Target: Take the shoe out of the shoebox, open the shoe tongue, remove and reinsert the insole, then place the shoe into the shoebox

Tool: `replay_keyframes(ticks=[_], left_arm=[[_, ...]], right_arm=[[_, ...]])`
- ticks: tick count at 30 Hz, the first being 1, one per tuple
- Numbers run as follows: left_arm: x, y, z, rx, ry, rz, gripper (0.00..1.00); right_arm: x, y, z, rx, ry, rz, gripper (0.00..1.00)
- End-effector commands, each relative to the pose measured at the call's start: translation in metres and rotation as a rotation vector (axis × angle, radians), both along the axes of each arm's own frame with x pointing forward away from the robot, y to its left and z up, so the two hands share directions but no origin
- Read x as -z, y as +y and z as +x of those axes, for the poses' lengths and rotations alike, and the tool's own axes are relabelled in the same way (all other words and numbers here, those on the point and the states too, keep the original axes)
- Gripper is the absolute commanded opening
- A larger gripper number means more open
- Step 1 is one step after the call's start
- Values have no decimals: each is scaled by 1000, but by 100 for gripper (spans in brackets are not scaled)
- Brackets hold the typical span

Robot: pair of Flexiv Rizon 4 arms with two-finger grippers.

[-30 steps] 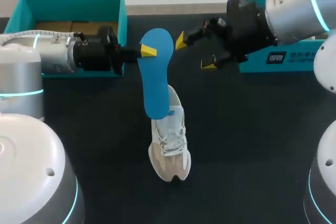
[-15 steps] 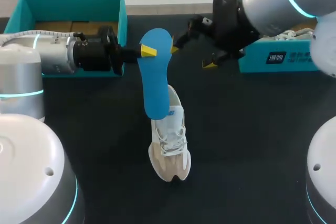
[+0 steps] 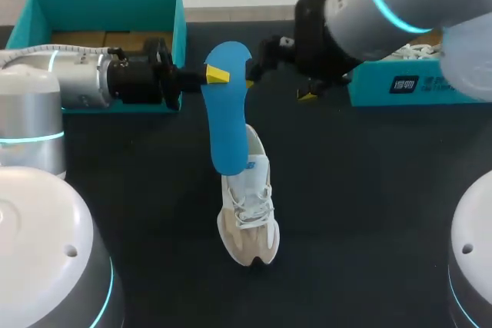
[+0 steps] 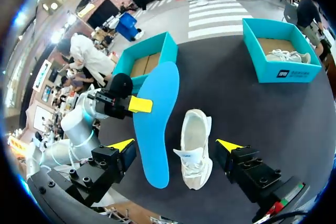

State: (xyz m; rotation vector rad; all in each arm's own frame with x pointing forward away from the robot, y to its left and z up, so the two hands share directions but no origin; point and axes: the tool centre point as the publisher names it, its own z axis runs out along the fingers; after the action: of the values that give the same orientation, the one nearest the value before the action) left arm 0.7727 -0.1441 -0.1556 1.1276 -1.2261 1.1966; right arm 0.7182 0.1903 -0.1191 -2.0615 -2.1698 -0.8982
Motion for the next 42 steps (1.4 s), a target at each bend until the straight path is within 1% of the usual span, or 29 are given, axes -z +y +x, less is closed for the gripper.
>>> replay_keyframes(ticks=[1, 6, 8, 9, 10, 14, 17, 19, 28, 35, 42], left_arm=[[0, 0, -1, 0, 0, 3, 0], [0, 0, -1, 0, 0, 3, 0], [0, 0, -1, 0, 0, 3, 0], [0, 0, -1, 0, 0, 3, 0], [0, 0, -1, 0, 0, 3, 0], [0, 0, -1, 0, 0, 3, 0], [0, 0, -1, 0, 0, 3, 0], [0, 0, -1, 0, 0, 3, 0], [0, 0, -1, 0, 0, 3, 0], [0, 0, -1, 0, 0, 3, 0], [0, 0, -1, 0, 0, 3, 0]], right_arm=[[-2, 28, 6, 36, -50, -208, 100], [0, 41, 10, 20, -24, -264, 100], [0, 46, 11, 38, 13, -288, 100], [-1, 48, 11, 41, 5, -287, 100], [-2, 50, 11, 51, 23, -296, 100], [-4, 61, 12, 73, 28, -344, 100], [-4, 69, 14, 63, 33, -381, 100], [-4, 71, 16, 61, 31, -383, 100], [-7, 74, 17, 61, 48, -414, 100], [-13, 69, 16, 76, 50, -440, 100], [-14, 63, 15, 78, 59, -447, 100]])
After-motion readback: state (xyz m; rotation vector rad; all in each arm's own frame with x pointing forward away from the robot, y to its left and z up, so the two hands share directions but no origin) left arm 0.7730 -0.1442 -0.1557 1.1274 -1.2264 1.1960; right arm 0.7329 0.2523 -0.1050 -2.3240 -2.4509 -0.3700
